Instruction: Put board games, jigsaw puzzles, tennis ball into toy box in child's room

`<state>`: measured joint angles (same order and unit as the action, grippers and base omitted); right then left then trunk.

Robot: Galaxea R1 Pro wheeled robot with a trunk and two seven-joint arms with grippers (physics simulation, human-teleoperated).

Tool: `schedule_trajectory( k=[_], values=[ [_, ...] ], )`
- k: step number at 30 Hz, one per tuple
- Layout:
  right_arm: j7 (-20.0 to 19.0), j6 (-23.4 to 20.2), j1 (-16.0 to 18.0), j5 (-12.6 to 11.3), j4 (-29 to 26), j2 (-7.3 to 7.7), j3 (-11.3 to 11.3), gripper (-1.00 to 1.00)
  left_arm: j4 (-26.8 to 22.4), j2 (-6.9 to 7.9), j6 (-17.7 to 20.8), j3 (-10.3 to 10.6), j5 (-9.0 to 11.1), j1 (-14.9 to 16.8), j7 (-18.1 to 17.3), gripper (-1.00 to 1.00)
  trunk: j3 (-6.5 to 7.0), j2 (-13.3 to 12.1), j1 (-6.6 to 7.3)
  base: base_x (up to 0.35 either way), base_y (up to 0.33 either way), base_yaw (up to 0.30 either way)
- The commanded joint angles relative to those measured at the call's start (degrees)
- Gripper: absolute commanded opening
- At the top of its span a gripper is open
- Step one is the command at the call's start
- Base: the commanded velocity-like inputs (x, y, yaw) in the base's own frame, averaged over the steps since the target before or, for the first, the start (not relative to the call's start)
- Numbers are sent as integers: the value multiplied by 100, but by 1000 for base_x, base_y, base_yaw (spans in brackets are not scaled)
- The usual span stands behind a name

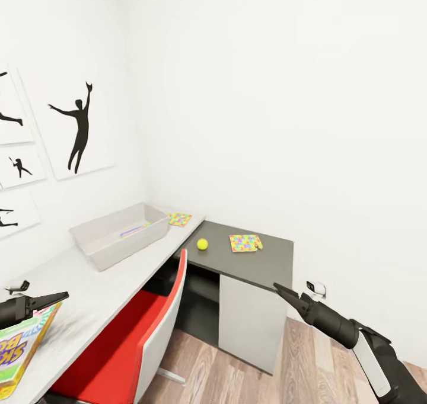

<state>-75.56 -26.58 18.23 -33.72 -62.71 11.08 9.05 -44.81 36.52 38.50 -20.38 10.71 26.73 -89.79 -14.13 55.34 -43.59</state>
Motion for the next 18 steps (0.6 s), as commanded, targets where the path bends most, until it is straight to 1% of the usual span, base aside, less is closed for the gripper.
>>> schedule_trajectory(
  k=[1, 12, 18],
  values=[
    [-11, -58, 5, -20, -1, 0, 0, 100, 1, 3, 61, -1, 1, 1, -21, 100, 0, 6, 1, -234, 209, -204],
    [-10, -58, 5, -20, 0, 0, 0, 100, 2, 4, 59, -27, 1, -1, -21, 100, 84, 6, 1, -238, 202, -204],
    [-8, -58, 5, -20, -1, 0, 0, 100, 2, 6, 59, -29, 1, -1, -21, 100, 129, 6, 1, -236, 89, -204]
  ],
)
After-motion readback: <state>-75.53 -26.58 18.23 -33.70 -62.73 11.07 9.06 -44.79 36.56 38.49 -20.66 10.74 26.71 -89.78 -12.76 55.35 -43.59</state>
